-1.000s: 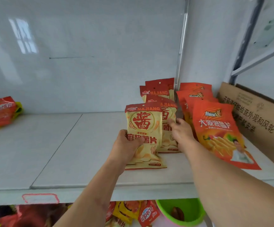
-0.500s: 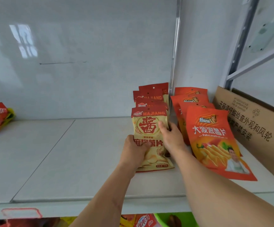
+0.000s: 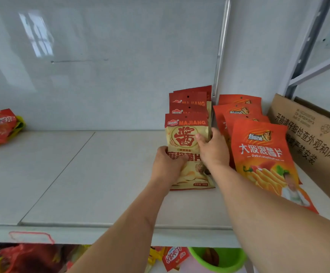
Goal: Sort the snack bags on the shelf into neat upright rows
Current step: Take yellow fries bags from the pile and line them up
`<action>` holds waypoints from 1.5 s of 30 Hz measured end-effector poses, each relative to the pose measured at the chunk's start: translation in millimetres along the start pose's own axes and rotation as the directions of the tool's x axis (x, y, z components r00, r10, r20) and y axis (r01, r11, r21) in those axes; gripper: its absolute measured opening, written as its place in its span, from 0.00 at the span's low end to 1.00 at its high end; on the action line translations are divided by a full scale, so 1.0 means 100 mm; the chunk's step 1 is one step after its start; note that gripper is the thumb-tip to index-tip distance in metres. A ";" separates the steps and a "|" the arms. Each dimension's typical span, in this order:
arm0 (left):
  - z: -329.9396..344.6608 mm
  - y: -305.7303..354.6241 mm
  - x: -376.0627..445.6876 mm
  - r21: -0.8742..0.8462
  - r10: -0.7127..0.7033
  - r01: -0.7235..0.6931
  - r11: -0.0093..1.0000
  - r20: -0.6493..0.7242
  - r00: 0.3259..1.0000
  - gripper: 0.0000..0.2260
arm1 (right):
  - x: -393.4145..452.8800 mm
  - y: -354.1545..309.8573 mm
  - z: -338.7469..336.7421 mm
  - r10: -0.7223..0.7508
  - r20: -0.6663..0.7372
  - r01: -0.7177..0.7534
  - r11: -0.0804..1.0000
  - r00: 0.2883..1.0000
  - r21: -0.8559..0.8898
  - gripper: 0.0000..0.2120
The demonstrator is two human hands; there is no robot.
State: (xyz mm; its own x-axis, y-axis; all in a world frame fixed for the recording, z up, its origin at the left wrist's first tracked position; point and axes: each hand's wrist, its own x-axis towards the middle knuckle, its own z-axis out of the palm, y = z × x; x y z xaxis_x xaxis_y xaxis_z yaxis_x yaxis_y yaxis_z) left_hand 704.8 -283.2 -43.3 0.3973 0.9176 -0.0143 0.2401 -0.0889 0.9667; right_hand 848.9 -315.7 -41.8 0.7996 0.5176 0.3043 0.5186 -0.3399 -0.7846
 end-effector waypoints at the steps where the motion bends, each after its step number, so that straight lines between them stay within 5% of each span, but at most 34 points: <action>1: -0.03 0.01 -0.01 -0.005 0.002 -0.002 1.000 -0.015 1.000 0.25 | -0.02 -0.03 -0.02 -0.061 -0.037 0.057 0.993 0.997 -0.108 0.28; 5: -0.22 0.05 -0.04 0.206 0.113 -0.080 0.975 -0.154 0.982 0.27 | -0.14 -0.20 -0.07 -0.392 -0.046 0.334 0.835 0.919 -0.437 0.23; 9: -0.64 -0.03 -0.06 0.523 0.214 -0.077 0.849 -0.206 0.955 0.19 | -0.33 -0.41 0.06 -0.625 0.131 0.592 0.621 0.770 -0.515 0.13; 16: -1.75 -0.34 -0.15 0.952 0.410 -0.109 0.287 -0.019 0.912 0.15 | -0.88 -0.96 0.55 -0.671 0.428 0.783 0.407 0.606 -0.470 0.12; 21: -2.64 -0.46 -0.23 0.987 0.436 -0.118 0.104 0.062 0.898 0.13 | -1.36 -1.52 1.11 -0.649 0.484 0.804 0.401 0.587 -0.438 0.12; 32: -4.65 -0.87 -0.22 0.999 0.439 -0.044 0.014 0.034 0.898 0.14 | -2.33 -2.87 2.39 -0.653 0.504 0.824 0.428 0.566 -0.371 0.14; 45: -6.24 -1.17 0.56 0.986 0.528 0.063 0.151 -0.135 0.839 0.11 | -2.41 -4.16 3.98 -0.738 0.423 0.851 0.467 0.525 -0.241 0.10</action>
State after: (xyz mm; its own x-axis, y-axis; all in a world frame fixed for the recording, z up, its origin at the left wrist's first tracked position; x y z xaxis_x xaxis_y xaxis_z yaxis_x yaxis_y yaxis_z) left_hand 146.7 20.5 2.6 0.3407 0.7749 0.5324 0.9351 -0.3378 -0.1067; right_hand 320.0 13.2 -4.0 -0.0910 0.8550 0.5106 0.9955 0.0926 0.0223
